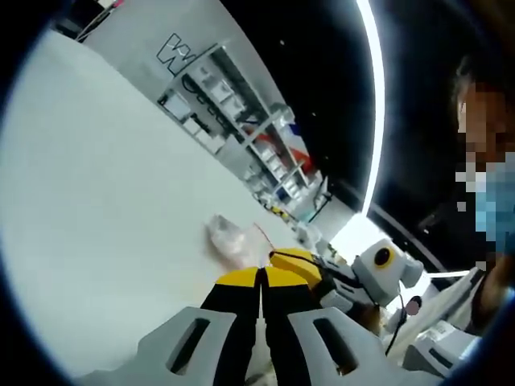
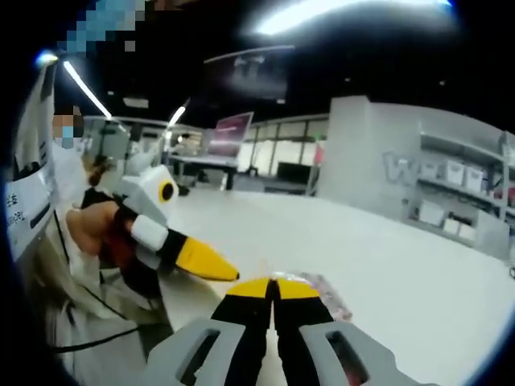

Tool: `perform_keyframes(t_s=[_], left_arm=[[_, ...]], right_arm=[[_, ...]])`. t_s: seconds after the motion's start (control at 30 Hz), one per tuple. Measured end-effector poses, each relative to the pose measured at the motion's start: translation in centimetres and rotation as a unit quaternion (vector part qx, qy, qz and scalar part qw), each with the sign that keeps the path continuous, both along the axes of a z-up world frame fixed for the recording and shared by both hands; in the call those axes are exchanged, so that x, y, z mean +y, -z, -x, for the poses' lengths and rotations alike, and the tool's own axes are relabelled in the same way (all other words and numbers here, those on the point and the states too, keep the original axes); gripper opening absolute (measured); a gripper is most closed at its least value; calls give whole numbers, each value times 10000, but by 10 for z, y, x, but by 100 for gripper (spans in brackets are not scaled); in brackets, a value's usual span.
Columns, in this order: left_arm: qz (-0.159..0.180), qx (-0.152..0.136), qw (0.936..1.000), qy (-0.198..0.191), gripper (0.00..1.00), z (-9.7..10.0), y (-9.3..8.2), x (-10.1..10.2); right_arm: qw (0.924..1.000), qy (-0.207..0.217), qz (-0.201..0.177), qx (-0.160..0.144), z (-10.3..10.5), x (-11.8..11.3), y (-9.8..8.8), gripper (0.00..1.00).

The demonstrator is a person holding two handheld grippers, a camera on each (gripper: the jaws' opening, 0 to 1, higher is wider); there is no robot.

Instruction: Open the resealable bag by pulling the two sides of the seal apart until the entire bag opening is separated and visibly accessible.

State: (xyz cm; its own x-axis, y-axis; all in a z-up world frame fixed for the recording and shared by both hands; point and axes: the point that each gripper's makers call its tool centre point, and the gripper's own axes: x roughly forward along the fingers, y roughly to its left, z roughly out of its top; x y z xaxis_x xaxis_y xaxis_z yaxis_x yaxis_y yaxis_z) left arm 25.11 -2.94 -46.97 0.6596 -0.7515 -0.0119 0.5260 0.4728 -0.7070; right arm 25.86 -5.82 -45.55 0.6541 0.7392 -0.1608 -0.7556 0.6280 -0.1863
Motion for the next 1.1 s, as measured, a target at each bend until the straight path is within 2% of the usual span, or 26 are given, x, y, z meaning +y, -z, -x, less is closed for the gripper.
perform_keyframes(t_s=[0.6, 0.87, 1.1], left_arm=[[-19, -10, 10000, -3, 1, 2, 1, 1], [-15, 4, 10000, 21, 1, 1, 1, 2], [-2, 9, 10000, 10, 1, 0, 1, 2]], right_arm=[[9990, 420, -17, -158, -18, -26, -11, 0], [9989, 450, 20, -127, -19, -27, -8, 0], [9990, 386, 71, -219, -15, -24, -10, 0]])
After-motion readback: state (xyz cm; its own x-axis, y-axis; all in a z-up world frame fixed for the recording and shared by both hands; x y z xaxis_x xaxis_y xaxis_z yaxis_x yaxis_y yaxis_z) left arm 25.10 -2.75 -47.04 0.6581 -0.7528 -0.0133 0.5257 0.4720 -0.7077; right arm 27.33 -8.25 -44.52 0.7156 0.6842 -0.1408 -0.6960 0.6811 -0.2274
